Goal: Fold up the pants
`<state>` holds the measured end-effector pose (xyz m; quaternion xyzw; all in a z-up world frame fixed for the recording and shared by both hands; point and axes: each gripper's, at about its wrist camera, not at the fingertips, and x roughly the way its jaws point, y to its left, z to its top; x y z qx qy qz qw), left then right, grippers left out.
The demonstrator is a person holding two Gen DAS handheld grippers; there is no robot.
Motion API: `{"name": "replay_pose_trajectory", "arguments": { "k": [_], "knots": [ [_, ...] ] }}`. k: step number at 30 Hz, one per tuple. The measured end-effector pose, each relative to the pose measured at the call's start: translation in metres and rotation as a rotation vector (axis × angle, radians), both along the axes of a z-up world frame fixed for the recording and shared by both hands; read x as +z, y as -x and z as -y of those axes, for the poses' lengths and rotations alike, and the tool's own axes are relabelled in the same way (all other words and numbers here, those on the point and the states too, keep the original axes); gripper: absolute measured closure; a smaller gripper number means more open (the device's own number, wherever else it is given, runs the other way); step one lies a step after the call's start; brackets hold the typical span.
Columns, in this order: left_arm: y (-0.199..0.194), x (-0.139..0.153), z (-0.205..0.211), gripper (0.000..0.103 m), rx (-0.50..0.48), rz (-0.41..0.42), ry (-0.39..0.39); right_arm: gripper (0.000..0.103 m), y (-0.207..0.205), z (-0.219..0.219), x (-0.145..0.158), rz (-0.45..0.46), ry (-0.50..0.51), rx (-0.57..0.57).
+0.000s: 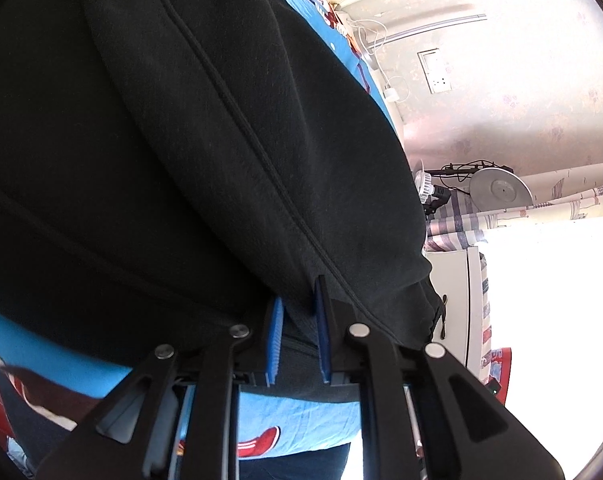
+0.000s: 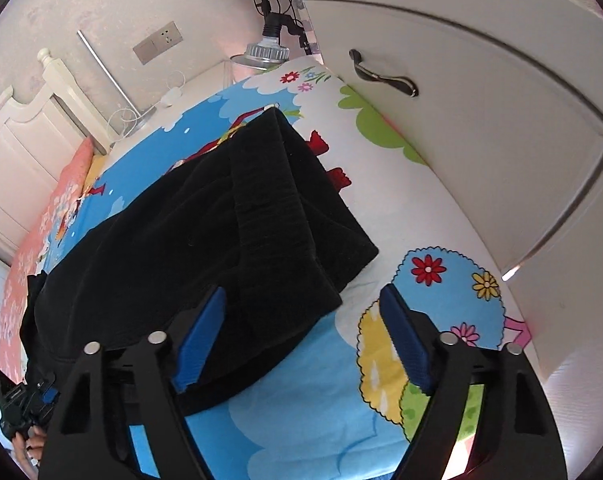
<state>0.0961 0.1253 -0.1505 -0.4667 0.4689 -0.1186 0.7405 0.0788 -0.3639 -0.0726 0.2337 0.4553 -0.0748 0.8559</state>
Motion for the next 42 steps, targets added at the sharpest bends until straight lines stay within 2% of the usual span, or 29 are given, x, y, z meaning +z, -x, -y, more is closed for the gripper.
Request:
{"name": "replay_pose_trajectory", "arguments": {
  "k": [1, 2, 3, 4, 6, 7, 10, 13, 16, 18, 19, 21, 23, 27, 29, 30, 31, 32, 33, 34, 35, 36, 37, 38, 40, 41, 42],
  "knots": [
    [-0.003, 0.0, -0.001, 0.085, 0.0, 0.0, 0.004, 0.036, -0.001, -0.001, -0.001, -0.002, 0.004, -0.001],
    [-0.006, -0.001, -0.001, 0.085, 0.002, 0.003, 0.001, 0.048, -0.003, -0.003, -0.002, -0.006, 0.009, 0.003],
    [-0.01, -0.001, -0.002, 0.087, 0.006, 0.003, -0.009, 0.055, -0.005, -0.005, -0.002, -0.007, 0.022, -0.004],
    [-0.014, -0.002, 0.0, 0.09, 0.005, -0.007, -0.016, 0.058, -0.004, -0.006, 0.0, 0.006, 0.024, -0.006],
    [-0.017, 0.006, 0.002, 0.094, 0.0, 0.003, -0.026, 0.071, -0.008, -0.009, 0.02, 0.054, 0.058, 0.012],
    [-0.017, 0.019, 0.004, 0.094, -0.005, 0.029, -0.045, 0.074, -0.01, -0.01, 0.03, 0.08, 0.067, 0.022],
    [-0.012, 0.055, 0.007, 0.095, -0.002, 0.098, -0.066, 0.075, -0.015, -0.011, 0.065, 0.164, 0.092, 0.045],
    [0.009, 0.085, 0.015, 0.095, 0.012, 0.155, -0.116, 0.075, -0.012, -0.001, 0.073, 0.185, 0.112, 0.025],
    [0.026, 0.069, 0.031, 0.095, -0.03, 0.113, -0.135, 0.075, -0.019, 0.012, 0.038, 0.101, 0.132, -0.006],
    [0.025, 0.036, 0.038, 0.094, -0.05, 0.021, -0.129, 0.075, -0.027, 0.012, 0.009, 0.027, 0.152, -0.007],
    [0.024, 0.018, 0.038, 0.094, -0.048, -0.028, -0.104, 0.075, -0.026, 0.006, 0.0, 0.01, 0.206, -0.007],
    [0.026, 0.012, 0.035, 0.083, -0.054, -0.037, -0.095, 0.075, -0.021, -0.005, -0.001, 0.017, 0.277, 0.001],
    [0.029, 0.017, 0.028, 0.064, -0.058, -0.039, -0.1, 0.075, -0.021, -0.009, -0.001, 0.016, 0.308, 0.008],
    [0.034, 0.055, -0.005, 0.062, -0.01, 0.039, -0.29, 0.075, -0.02, -0.01, -0.005, 0.01, 0.325, 0.005],
    [0.027, 0.085, -0.032, 0.062, 0.057, 0.079, -0.496, 0.075, -0.02, -0.012, -0.006, 0.007, 0.347, 0.007],
    [0.017, 0.098, -0.041, 0.055, 0.075, 0.093, -0.63, 0.075, -0.02, -0.013, -0.006, 0.004, 0.359, 0.01],
    [-0.004, 0.109, -0.046, 0.05, 0.055, 0.104, -0.822, 0.074, -0.021, -0.014, -0.007, 0.003, 0.365, 0.011],
    [-0.021, 0.111, -0.046, 0.047, 0.03, 0.092, -0.956, 0.074, -0.022, -0.015, -0.007, 0.002, 0.364, 0.009],
    [-0.041, 0.109, -0.044, 0.049, 0.002, 0.06, -1.107, 0.074, -0.022, -0.015, -0.007, 0.002, 0.359, 0.008],
    [-0.055, 0.105, -0.042, 0.05, -0.033, 0.048, -1.186, 0.074, -0.022, -0.014, -0.007, 0.001, 0.349, 0.007],
    [-0.079, 0.095, -0.035, 0.05, -0.122, 0.029, -1.274, 0.074, -0.022, -0.013, -0.007, 0.0, 0.34, 0.005],
    [-0.095, 0.082, -0.036, 0.061, -0.174, -0.019, -1.327, 0.074, -0.022, -0.012, -0.008, 0.001, 0.332, 0.002],
    [-0.111, 0.07, -0.036, 0.066, -0.203, -0.068, -1.382, 0.074, -0.021, -0.011, -0.008, 0.001, 0.327, -0.001],
    [-0.124, 0.061, -0.035, 0.065, -0.24, -0.092, -1.419, 0.074, -0.021, -0.011, -0.008, 0.0, 0.329, -0.002],
    [-0.148, 0.042, -0.037, 0.063, -0.315, -0.145, -1.435, 0.074, -0.021, -0.013, -0.009, -0.003, 0.34, 0.0],
    [-0.162, 0.035, -0.041, 0.068, -0.32, -0.18, -1.47, 0.074, -0.022, -0.014, -0.008, -0.005, 0.344, 0.004],
    [-0.171, 0.033, -0.047, 0.091, -0.307, -0.209, -1.516, 0.074, -0.023, -0.014, -0.008, -0.007, 0.345, 0.008]
  ]
}}
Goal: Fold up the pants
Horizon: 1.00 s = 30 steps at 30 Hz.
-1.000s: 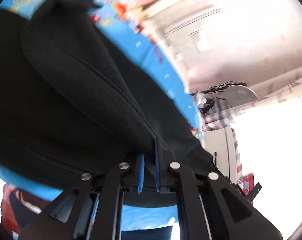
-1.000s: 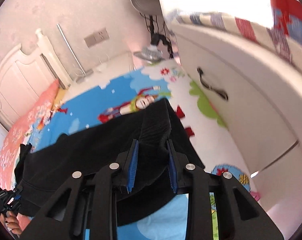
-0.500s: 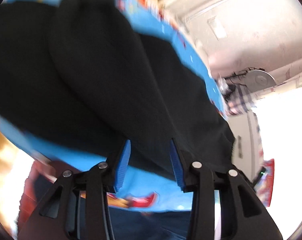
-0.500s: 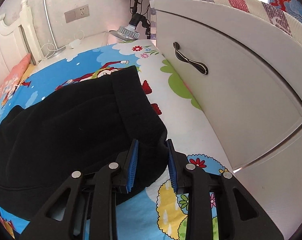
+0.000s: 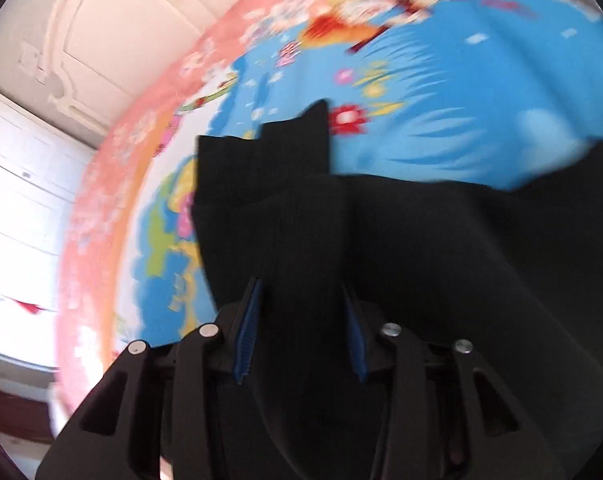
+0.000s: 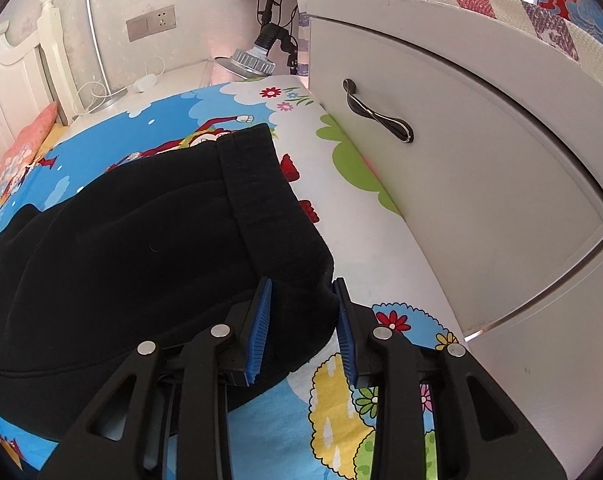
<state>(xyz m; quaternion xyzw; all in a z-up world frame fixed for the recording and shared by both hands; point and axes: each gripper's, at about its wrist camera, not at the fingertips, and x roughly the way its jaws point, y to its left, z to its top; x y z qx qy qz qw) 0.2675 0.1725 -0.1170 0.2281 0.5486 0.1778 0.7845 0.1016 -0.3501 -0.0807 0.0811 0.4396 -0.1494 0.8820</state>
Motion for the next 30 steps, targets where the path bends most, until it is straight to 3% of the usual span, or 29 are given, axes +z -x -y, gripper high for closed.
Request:
{"name": "replay_pose_trajectory", "arguments": {
  "k": [2, 4, 5, 7, 9, 12, 14, 15, 20, 23, 27, 30],
  "knots": [
    [0.0, 0.026, -0.015, 0.094, 0.04, 0.074, 0.06, 0.074, 0.0, 0.003, 0.001, -0.002, -0.018, 0.009],
    [0.021, 0.069, -0.041, 0.094, 0.119, 0.211, 0.184, 0.074, 0.0, 0.006, 0.001, 0.002, -0.034, 0.017],
    [0.046, 0.094, -0.07, 0.094, 0.193, 0.306, 0.313, 0.074, 0.0, 0.007, 0.001, 0.004, -0.036, 0.02],
    [0.098, 0.116, -0.13, 0.094, 0.362, 0.436, 0.582, 0.074, 0.0, 0.006, 0.004, 0.01, -0.033, 0.023],
    [0.162, 0.101, -0.188, 0.095, 0.547, 0.528, 0.821, 0.074, 0.001, 0.005, 0.005, 0.013, -0.036, 0.023],
    [0.207, 0.051, -0.217, 0.094, 0.669, 0.523, 1.013, 0.074, -0.001, 0.005, 0.006, 0.01, -0.034, 0.032],
    [0.217, 0.016, -0.221, 0.09, 0.715, 0.464, 1.074, 0.074, -0.002, 0.005, 0.006, 0.002, -0.027, 0.043],
    [0.222, 0.006, -0.221, 0.082, 0.715, 0.464, 1.104, 0.074, -0.003, 0.005, 0.006, 0.0, -0.025, 0.047],
    [0.224, -0.002, -0.242, 0.073, 0.711, 0.517, 1.182, 0.074, -0.007, 0.002, 0.008, -0.014, 0.002, 0.066],
    [0.217, -0.002, -0.254, 0.094, 0.742, 0.494, 1.203, 0.076, -0.01, 0.0, 0.017, -0.005, 0.006, 0.076],
    [0.233, 0.044, -0.234, 0.095, 0.67, 0.584, 1.151, 0.078, -0.001, 0.002, 0.046, 0.06, -0.009, 0.083],
    [0.25, 0.033, -0.228, 0.095, 0.705, 0.564, 1.105, 0.078, -0.004, 0.005, 0.039, 0.038, -0.004, 0.078]
  ]
}}
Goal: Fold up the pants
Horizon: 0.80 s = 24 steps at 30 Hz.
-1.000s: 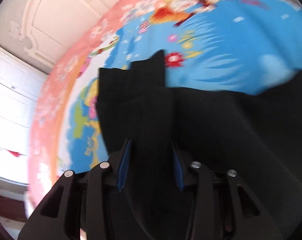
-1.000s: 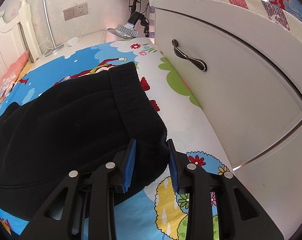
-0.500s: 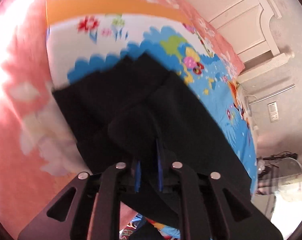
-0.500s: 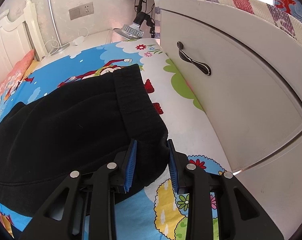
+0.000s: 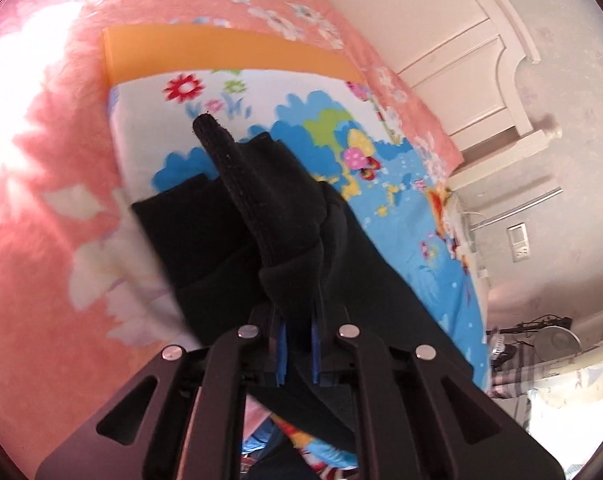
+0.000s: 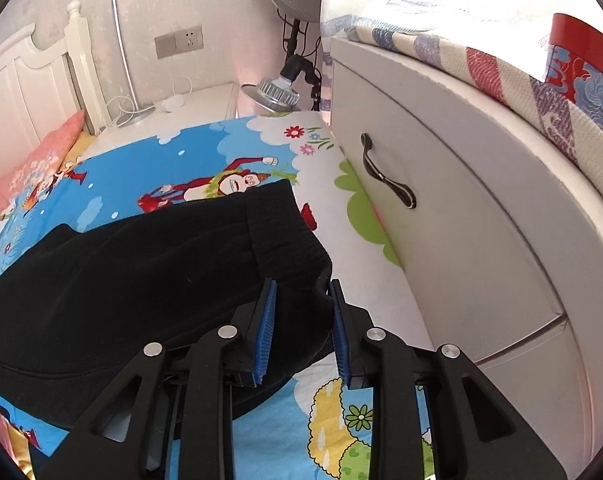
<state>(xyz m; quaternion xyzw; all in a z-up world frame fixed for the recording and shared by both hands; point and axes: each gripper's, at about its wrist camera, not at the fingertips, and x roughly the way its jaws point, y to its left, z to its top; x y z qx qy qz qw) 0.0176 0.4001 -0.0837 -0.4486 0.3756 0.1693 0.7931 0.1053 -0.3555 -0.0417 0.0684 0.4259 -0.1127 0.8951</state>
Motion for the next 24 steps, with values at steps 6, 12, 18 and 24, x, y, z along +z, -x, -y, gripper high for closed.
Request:
{"name": "replay_pose_trajectory", "arguments": {
  "k": [6, 12, 18, 24],
  "knots": [
    [0.011, -0.048, -0.013, 0.081, 0.028, -0.028, 0.116, 0.078, -0.009, 0.005, -0.029, -0.066, -0.006, 0.002],
    [0.012, -0.013, -0.014, 0.089, 0.011, 0.016, 0.044, 0.078, -0.007, 0.008, -0.008, -0.03, -0.032, 0.007],
    [0.018, -0.046, -0.018, 0.083, 0.039, -0.038, 0.11, 0.078, -0.021, 0.008, -0.032, -0.053, 0.011, -0.008],
    [0.041, -0.039, 0.001, 0.042, 0.03, -0.028, 0.095, 0.076, -0.006, 0.003, -0.031, -0.055, 0.041, -0.026]
  ]
}}
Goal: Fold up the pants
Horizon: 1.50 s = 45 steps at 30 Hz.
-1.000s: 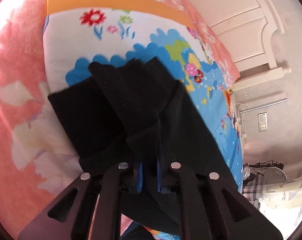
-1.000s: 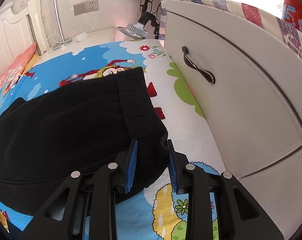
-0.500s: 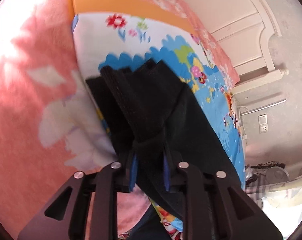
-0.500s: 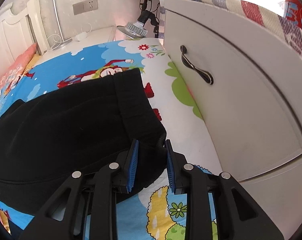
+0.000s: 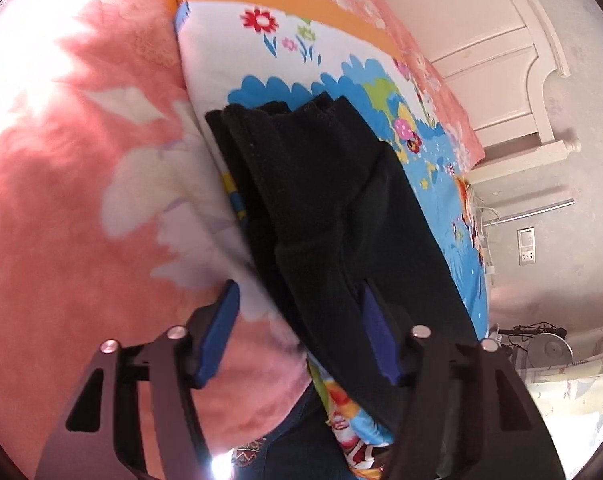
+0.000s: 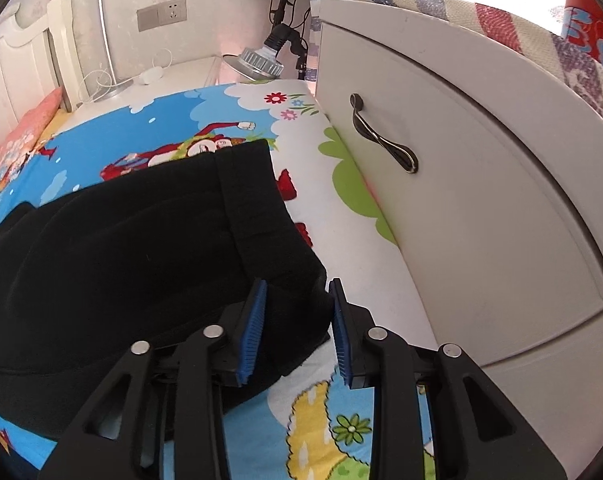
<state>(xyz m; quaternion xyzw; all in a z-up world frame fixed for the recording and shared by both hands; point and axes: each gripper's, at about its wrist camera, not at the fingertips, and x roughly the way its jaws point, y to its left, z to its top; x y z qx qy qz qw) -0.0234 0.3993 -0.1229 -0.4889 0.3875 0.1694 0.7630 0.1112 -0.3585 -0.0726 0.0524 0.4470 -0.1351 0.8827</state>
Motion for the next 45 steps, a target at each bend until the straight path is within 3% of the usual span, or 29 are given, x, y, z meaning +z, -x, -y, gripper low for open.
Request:
{"name": "replay_pose_trajectory", "arguments": {
  "k": [5, 7, 8, 9, 12, 14, 17, 19, 22, 25, 27, 29, 30, 32, 35, 37, 38, 40, 41, 45],
  "knots": [
    [0.009, 0.022, 0.044, 0.044, -0.132, 0.029, -0.045, 0.075, 0.016, -0.003, -0.007, -0.002, 0.028, 0.009],
    [0.003, 0.027, 0.079, 0.048, -0.251, 0.082, -0.037, 0.061, 0.022, -0.006, -0.005, -0.005, 0.069, -0.014],
    [-0.001, 0.029, 0.1, 0.048, -0.319, 0.116, -0.027, 0.039, 0.027, -0.008, -0.002, -0.007, 0.103, -0.036],
    [-0.006, 0.031, 0.121, 0.051, -0.39, 0.145, -0.017, 0.028, 0.035, -0.011, 0.002, 0.001, 0.129, -0.047],
    [-0.025, 0.029, 0.187, 0.06, -0.567, 0.209, 0.035, 0.028, 0.059, -0.025, 0.019, 0.037, 0.16, -0.024],
    [-0.035, 0.023, 0.21, 0.064, -0.605, 0.226, 0.07, 0.028, 0.07, -0.038, 0.03, 0.071, 0.148, -0.009],
    [-0.045, 0.009, 0.222, 0.065, -0.569, 0.212, 0.126, 0.028, 0.078, -0.084, 0.044, 0.162, 0.047, 0.123],
    [-0.04, 0.0, 0.222, 0.065, -0.523, 0.193, 0.179, 0.028, 0.075, -0.116, 0.046, 0.202, 0.042, 0.18],
    [-0.031, -0.005, 0.219, 0.063, -0.462, 0.166, 0.183, 0.027, 0.06, -0.15, 0.034, 0.197, -0.037, 0.222],
    [-0.03, -0.007, 0.208, 0.059, -0.392, 0.159, 0.162, 0.027, 0.047, -0.178, 0.009, 0.118, -0.003, 0.271],
    [-0.038, -0.009, 0.201, 0.062, -0.385, 0.121, 0.153, 0.027, 0.043, -0.183, -0.01, 0.049, -0.009, 0.284],
    [-0.043, -0.018, 0.194, 0.071, -0.377, 0.063, 0.186, 0.026, 0.046, -0.183, -0.016, 0.047, -0.011, 0.276],
    [-0.045, -0.019, 0.191, 0.074, -0.373, 0.074, 0.196, 0.024, 0.048, -0.183, -0.016, 0.055, -0.003, 0.275],
    [-0.048, -0.012, 0.19, 0.085, -0.383, 0.091, 0.135, 0.022, 0.048, -0.181, -0.016, 0.053, 0.006, 0.274],
    [-0.049, -0.006, 0.181, 0.084, -0.351, 0.107, 0.144, 0.018, 0.052, -0.182, -0.017, 0.053, 0.009, 0.267],
    [-0.044, -0.007, 0.175, 0.055, -0.335, 0.089, 0.191, 0.018, 0.049, -0.185, -0.018, 0.053, 0.007, 0.265],
    [-0.039, -0.009, 0.175, 0.051, -0.324, 0.071, 0.216, 0.017, 0.048, -0.185, -0.019, 0.054, 0.006, 0.264],
    [-0.03, -0.013, 0.177, 0.054, -0.351, 0.052, 0.243, 0.017, 0.045, -0.185, -0.019, 0.055, 0.007, 0.265],
    [-0.031, -0.015, 0.182, 0.062, -0.356, 0.047, 0.247, 0.017, 0.045, -0.184, -0.019, 0.056, 0.005, 0.263],
    [-0.043, -0.029, 0.188, 0.069, -0.36, 0.017, 0.265, 0.017, 0.048, -0.185, -0.019, 0.059, 0.011, 0.27]
  ]
}}
